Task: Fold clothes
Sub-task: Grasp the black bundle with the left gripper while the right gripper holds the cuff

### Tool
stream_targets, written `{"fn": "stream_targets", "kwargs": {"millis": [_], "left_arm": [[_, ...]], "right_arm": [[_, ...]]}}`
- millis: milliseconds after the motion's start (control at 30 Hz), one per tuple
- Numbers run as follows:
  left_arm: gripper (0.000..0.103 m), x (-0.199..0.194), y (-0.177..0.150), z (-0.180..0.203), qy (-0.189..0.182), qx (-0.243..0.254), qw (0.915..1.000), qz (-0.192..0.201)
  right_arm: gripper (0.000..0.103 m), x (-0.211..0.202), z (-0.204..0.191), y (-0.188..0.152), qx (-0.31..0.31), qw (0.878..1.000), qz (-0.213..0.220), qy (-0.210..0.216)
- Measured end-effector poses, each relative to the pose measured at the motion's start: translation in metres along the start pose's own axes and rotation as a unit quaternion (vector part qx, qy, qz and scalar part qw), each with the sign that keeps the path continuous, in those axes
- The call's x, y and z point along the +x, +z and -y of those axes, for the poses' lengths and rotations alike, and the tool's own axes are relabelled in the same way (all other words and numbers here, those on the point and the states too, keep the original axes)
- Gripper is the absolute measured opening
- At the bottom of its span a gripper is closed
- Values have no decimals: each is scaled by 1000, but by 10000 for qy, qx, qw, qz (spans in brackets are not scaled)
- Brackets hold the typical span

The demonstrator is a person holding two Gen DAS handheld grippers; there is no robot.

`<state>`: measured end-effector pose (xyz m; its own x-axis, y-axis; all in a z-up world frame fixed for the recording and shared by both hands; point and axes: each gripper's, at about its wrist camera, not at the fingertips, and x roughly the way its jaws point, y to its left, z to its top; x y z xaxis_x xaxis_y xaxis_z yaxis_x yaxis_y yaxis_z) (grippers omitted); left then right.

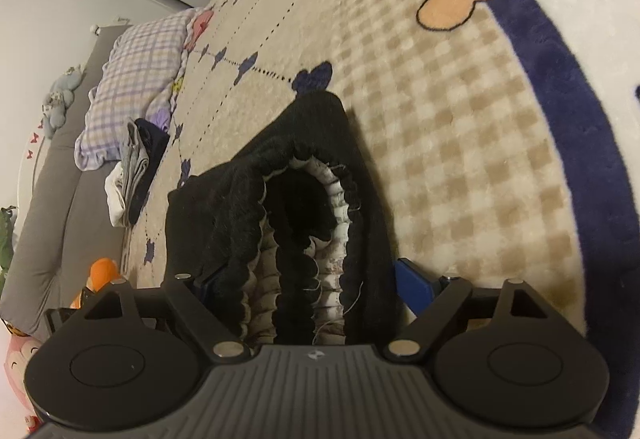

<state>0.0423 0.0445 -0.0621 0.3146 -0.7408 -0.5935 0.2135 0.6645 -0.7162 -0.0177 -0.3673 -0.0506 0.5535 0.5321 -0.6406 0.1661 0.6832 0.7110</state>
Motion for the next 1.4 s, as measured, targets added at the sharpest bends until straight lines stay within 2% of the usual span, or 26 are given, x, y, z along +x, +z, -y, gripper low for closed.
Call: {"fn": "stream_targets", "kwargs": {"millis": [167, 400, 633, 933, 1300, 1400], "left_arm": [[103, -6, 6, 0, 165, -218, 9995, -132], [103, -6, 5, 1, 246, -166, 9994, -194], [103, -6, 5, -3, 128, -304, 9992, -206], [92, 12, 2, 10, -280, -142, 9990, -307], [91, 32, -4, 22, -154, 108, 9996, -193], [82, 29, -10, 27, 10, 247, 9997, -42]], "right_arm": [[92, 5, 0, 0, -20, 10000, 8, 13], [96, 13, -1, 1, -164, 9999, 31, -1], [96, 12, 1, 1, -216, 9998, -25, 36], [96, 13, 1, -3, -158, 9998, 53, 91], [95, 19, -3, -7, -146, 9996, 227, 77], [87, 21, -9, -8, -210, 9993, 303, -78]]}}
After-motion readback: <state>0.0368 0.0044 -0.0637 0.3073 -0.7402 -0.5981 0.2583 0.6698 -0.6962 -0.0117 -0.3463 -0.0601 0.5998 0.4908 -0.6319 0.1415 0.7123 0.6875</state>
